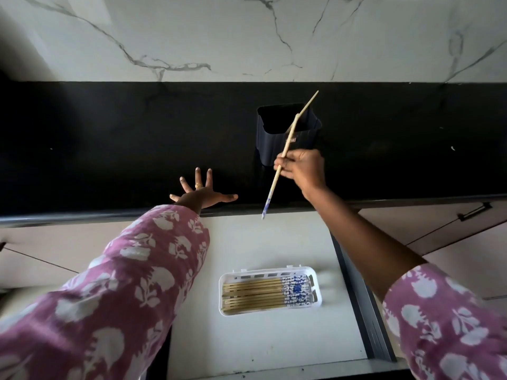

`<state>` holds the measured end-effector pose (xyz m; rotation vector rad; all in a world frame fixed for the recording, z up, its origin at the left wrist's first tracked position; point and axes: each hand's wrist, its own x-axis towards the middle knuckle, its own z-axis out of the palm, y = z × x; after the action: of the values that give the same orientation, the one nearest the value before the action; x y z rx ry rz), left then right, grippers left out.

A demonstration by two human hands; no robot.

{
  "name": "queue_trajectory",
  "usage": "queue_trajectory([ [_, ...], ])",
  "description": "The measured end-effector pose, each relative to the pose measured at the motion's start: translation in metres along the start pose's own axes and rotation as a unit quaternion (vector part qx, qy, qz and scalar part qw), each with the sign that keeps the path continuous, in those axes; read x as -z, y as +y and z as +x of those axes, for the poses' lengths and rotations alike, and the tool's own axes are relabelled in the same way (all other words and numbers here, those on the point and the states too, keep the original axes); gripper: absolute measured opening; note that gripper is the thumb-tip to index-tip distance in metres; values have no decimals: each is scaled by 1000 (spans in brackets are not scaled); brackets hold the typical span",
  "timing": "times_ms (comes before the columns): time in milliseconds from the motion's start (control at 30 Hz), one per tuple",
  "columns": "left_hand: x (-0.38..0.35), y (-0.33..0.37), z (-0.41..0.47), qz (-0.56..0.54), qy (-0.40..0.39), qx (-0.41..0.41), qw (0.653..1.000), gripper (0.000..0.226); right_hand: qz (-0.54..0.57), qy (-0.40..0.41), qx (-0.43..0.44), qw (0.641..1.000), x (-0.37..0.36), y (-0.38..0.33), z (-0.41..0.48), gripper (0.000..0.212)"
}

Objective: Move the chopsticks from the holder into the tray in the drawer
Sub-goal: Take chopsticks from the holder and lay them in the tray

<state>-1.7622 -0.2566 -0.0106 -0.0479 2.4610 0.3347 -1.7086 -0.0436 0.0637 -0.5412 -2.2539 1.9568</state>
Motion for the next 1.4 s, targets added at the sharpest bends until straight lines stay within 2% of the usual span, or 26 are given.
queue_trajectory([
  [67,0,-1,0,0,0,4,1000,114,-57,-49,-12,997,-12,18,-13,24],
  [133,0,-1,0,0,2,4,1000,114,-195,-120,29,973,-21,35,-26,20],
  [200,2,0,0,-1,1,2,1000,113,-381,-226,84,892,-29,58,-40,19],
  [233,2,0,-1,-1,0,1,1000,113,-431,-270,84,857,-32,71,-48,20],
  [333,3,2,-1,-3,-2,1,1000,114,-478,-352,52,803,-36,110,-70,16],
  [400,3,2,1,0,-2,-2,1000,114,-508,-382,40,771,-36,131,-84,9],
  [467,3,1,2,1,-3,-4,1000,114,-527,-393,47,752,-37,148,-96,20],
  [533,3,0,4,-1,-5,-3,1000,114,-550,-391,53,736,-41,163,-107,15],
  [600,3,0,4,0,-6,-1,1000,114,-574,-375,65,725,-45,171,-115,25],
  [667,4,1,5,4,-6,1,1000,114,-602,-376,105,697,-47,180,-120,35],
  [733,3,1,7,4,-5,3,1000,115,-603,-364,138,697,-47,189,-124,34],
  [900,2,1,9,5,-6,6,1000,115,-581,-340,87,734,-52,203,-127,31],
  [1100,3,2,12,4,-10,9,1000,116,-619,-351,100,695,-53,213,-126,26],
  [1167,3,2,11,5,-11,9,1000,116,-623,-328,134,697,-52,213,-125,18],
  [1267,3,3,11,3,-11,7,1000,116,-624,-337,148,689,-49,218,-122,6],
  [1367,5,3,10,2,-11,4,1000,116,-601,-323,105,723,-44,214,-116,9],
  [1400,5,3,8,3,-11,3,1000,116,-591,-321,128,729,-41,211,-112,6],
])
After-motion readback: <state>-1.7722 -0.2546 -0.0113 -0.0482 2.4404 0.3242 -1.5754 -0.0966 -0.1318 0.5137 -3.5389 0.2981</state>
